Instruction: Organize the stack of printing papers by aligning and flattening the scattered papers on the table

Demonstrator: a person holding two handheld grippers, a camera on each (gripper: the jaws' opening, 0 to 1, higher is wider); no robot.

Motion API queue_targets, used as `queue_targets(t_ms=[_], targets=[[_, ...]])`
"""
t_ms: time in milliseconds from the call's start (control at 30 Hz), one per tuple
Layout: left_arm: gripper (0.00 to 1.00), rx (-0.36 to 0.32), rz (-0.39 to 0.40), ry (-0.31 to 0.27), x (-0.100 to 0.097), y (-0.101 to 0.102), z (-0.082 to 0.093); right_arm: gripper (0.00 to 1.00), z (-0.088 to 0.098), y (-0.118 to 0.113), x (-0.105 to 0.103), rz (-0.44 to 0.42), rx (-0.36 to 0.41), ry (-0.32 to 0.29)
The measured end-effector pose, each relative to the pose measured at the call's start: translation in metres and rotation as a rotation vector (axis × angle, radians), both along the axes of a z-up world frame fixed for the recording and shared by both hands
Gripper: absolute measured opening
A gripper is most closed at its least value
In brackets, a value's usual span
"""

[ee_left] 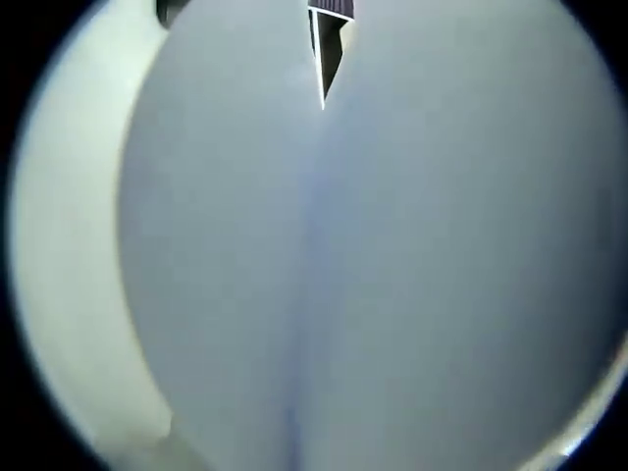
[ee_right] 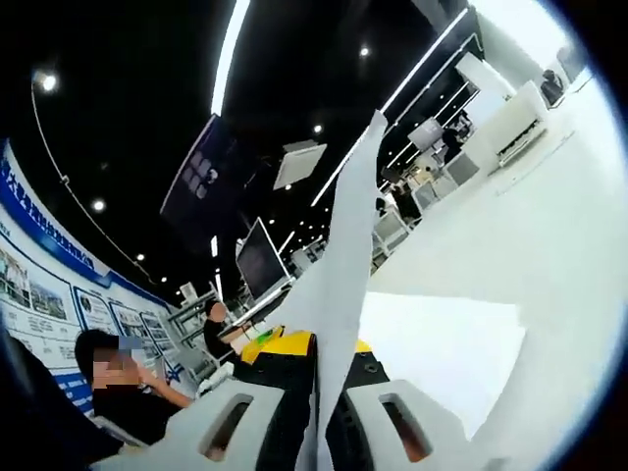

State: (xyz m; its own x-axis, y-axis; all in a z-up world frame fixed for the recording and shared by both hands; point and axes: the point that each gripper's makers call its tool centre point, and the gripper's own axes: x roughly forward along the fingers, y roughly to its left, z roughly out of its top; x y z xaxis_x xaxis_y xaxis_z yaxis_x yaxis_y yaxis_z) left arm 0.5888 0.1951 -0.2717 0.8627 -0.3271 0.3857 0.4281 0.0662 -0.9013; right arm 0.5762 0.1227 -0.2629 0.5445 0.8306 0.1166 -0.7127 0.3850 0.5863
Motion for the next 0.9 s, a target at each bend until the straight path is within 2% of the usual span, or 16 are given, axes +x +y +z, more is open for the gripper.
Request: queue_targets(t_ms=[233, 400, 500, 600, 700, 800, 900], targets=[[0.07, 0.023, 0.014, 0.001, 0.0, 0.001, -0.002, 0.0, -0.001, 0.001, 0.0, -0.003, -0.014, -0.013], [0.06, 0.022, 0.013, 0.004, 0.0, 0.001, -0.002, 0.0, -0.002, 0.001, 0.0, -0.007, -0.027, -0.021], [0.06, 0.022, 0.013, 0.004, 0.0, 0.001, -0.002, 0.04, -0.002, 0.001, 0.0, -0.01, -0.037, -0.037], [0.06, 0.022, 0.012, 0.005, 0.0, 0.001, -0.002, 0.14, 0.0, -0.001, 0.002, -0.022, -0.049, -0.071], [0.06, 0.021, 0.011, 0.005, 0.0, 0.001, -0.002, 0.32, 0.006, -0.012, 0.011, -0.072, -0.05, -0.105], [0.06, 0.021, 0.011, 0.003, 0.0, 0.001, -0.002, 0.42, 0.005, -0.026, 0.023, -0.101, -0.038, -0.068], [0.06, 0.015, 0.008, -0.003, -0.001, 0.001, -0.001, 0.47, 0.008, -0.039, 0.03, -0.126, 0.002, -0.04]])
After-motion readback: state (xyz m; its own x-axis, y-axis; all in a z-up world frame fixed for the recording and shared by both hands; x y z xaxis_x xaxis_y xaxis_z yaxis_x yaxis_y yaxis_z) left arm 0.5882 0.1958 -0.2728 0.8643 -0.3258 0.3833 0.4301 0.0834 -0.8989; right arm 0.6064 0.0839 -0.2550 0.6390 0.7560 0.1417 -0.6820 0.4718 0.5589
